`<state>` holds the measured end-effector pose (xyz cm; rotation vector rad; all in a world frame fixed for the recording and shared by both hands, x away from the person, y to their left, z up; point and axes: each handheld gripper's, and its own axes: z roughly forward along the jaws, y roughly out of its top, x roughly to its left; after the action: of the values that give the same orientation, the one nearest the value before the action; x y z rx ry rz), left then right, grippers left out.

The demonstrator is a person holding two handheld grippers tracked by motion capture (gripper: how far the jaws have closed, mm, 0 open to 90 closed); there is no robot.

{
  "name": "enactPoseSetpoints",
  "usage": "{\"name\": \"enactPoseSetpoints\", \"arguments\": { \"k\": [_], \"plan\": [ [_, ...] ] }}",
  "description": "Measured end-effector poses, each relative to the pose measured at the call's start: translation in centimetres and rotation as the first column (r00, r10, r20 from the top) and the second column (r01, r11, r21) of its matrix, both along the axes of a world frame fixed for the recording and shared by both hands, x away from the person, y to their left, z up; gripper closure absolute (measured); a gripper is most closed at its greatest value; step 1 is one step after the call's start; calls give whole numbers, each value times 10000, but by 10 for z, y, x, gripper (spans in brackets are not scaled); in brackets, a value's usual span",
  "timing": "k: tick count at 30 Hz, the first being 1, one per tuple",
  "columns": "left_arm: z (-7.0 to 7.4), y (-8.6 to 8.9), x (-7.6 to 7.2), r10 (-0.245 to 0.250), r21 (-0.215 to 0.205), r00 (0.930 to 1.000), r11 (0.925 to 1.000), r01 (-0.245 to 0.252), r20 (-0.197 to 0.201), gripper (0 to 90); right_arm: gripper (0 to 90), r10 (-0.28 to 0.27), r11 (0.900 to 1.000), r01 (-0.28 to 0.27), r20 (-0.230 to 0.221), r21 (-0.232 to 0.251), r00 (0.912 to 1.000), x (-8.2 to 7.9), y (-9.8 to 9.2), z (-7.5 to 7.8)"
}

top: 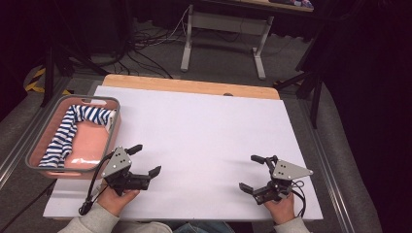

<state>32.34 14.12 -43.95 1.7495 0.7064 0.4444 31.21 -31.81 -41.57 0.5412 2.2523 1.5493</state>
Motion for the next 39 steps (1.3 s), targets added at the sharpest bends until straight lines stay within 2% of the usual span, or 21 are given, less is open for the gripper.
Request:
{"name": "enactPoseSetpoints", "arguments": {
  "k": [5, 11, 39],
  "plan": [
    [1, 0, -1, 27, 13, 10000, 10000, -27, 51, 60, 0, 6, 10000, -6, 13, 10, 10000, 0, 0, 0],
    [3, 0, -1, 54, 245, 9997, 9997, -60, 251, 63, 0, 64, 10000, -64, -31, 40, 10000, 1, 0, -1],
    [13, 3, -3, -116, 243, 9995, 9996, 108, 294, 87, 0, 138, 9999, -138, -140, 27, 9998, 1, 1, -2]
  ]
}}
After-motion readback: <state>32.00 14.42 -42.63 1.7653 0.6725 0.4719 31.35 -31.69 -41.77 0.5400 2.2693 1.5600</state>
